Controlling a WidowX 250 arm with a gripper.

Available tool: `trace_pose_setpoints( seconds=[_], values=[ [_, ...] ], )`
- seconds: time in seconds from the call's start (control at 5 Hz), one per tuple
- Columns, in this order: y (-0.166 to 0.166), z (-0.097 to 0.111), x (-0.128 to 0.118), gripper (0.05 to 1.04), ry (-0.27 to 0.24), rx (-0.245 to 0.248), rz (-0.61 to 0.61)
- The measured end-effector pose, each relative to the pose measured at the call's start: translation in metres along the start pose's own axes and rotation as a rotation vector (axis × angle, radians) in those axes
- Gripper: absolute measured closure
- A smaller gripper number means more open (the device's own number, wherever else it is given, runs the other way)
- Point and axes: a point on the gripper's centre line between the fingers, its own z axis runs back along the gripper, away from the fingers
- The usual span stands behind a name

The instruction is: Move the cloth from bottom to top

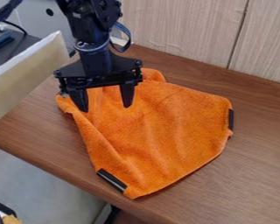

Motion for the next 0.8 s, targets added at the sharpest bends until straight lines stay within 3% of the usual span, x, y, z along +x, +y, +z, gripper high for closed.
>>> trace_pose_setpoints(
  seconds=[0.2, 0.4, 0.8],
  values=[
    [0.001, -0.006, -0.003, 0.083, 0.026, 0.013, 0.001],
    [-0.004, -0.009, 0.01, 0.083, 0.048, 0.025, 0.006],
    [-0.008, -0.026, 0.055, 0.083, 0.069, 0.038, 0.034]
  ],
)
